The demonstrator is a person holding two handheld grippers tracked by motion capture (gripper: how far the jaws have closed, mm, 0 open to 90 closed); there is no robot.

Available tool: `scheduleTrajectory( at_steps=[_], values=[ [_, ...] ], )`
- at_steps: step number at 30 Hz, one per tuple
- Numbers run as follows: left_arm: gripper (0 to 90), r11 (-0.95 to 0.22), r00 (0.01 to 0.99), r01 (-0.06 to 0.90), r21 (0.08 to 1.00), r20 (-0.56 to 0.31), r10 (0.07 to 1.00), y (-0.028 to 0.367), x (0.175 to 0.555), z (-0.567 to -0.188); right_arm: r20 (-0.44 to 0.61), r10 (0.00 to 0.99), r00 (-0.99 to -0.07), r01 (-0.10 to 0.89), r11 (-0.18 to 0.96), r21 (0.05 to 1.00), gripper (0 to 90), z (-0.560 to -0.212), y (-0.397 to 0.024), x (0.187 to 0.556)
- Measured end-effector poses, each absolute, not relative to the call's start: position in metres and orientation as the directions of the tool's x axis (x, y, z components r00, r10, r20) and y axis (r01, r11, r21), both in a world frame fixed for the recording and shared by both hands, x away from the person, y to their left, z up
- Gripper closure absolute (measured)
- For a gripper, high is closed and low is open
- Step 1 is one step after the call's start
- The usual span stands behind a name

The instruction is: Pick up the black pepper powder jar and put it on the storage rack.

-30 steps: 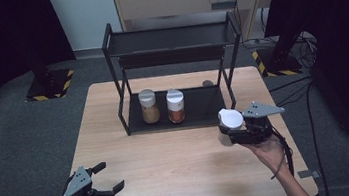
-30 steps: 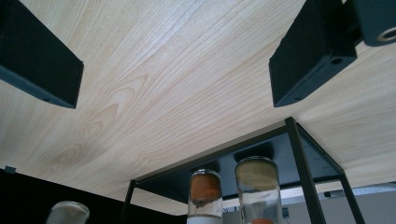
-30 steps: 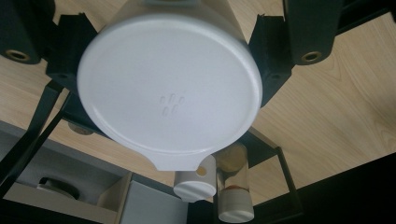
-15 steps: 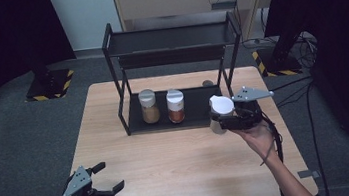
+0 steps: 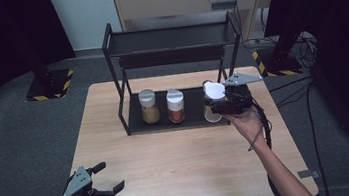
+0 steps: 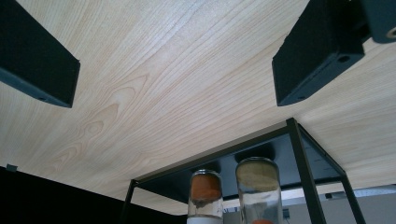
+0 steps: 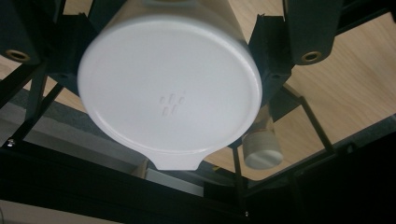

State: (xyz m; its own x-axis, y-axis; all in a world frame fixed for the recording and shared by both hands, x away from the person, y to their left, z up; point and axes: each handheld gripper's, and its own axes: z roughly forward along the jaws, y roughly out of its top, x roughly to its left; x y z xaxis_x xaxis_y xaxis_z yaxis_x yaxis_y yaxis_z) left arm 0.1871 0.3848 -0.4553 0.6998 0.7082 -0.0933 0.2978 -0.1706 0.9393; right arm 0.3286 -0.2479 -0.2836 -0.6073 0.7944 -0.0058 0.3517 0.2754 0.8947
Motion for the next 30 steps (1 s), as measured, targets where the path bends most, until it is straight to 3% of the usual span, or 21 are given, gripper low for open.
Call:
scheduleTrajectory(
  at_steps=[30],
  values=[
    [0.1, -0.173, 0.701, 0.301, 0.938, -0.094, 0.707, 0.385, 0.188, -0.455, -0.019, 0.869, -0.494, 0.379, 0.235, 0.895, 30.8, -0.325, -0.216, 0.375]
  ],
)
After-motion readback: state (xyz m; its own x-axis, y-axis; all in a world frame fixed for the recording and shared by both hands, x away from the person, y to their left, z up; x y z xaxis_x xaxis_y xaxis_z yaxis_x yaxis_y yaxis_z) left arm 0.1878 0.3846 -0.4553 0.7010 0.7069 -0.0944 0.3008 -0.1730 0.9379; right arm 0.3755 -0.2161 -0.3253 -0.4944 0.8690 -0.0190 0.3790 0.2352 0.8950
